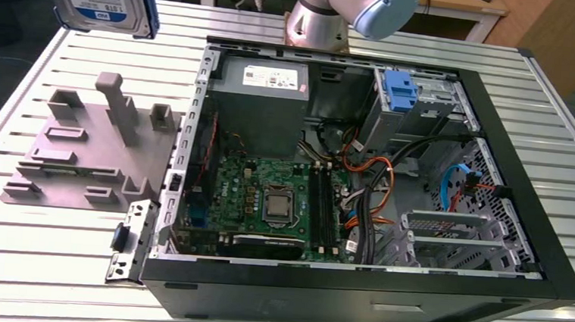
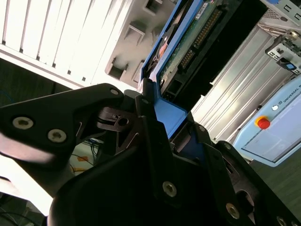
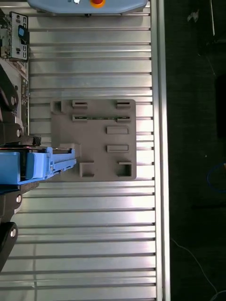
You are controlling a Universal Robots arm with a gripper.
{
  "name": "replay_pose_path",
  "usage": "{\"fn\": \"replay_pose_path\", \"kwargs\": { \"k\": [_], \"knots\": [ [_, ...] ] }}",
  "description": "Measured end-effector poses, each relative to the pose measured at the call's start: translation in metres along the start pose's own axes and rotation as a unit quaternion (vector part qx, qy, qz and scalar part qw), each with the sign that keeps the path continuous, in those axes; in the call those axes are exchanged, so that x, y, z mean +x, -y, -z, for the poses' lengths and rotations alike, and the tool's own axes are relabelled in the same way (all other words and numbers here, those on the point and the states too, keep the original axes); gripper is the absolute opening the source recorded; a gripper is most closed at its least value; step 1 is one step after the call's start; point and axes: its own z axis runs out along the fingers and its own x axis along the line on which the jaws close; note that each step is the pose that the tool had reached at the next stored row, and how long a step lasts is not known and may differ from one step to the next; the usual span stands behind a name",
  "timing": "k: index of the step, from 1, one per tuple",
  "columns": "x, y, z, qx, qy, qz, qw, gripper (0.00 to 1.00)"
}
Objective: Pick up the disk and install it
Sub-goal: 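Pick up the disk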
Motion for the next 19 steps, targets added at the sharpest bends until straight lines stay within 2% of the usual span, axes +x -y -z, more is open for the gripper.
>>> {"fn": "replay_pose_path", "kwargs": {
  "k": [7,9,19],
  "knots": [
    [0.0261,0.001,-0.0007,0.0001,0.0,0.0,1.0,0.36],
    [0.0313,0.0013,-0.0007,0.0,0.0,0.0,1.0,0.36],
    [0.0322,0.0013,-0.0007,0.0,0.0,0.0,1.0,0.36]
  ]
}}
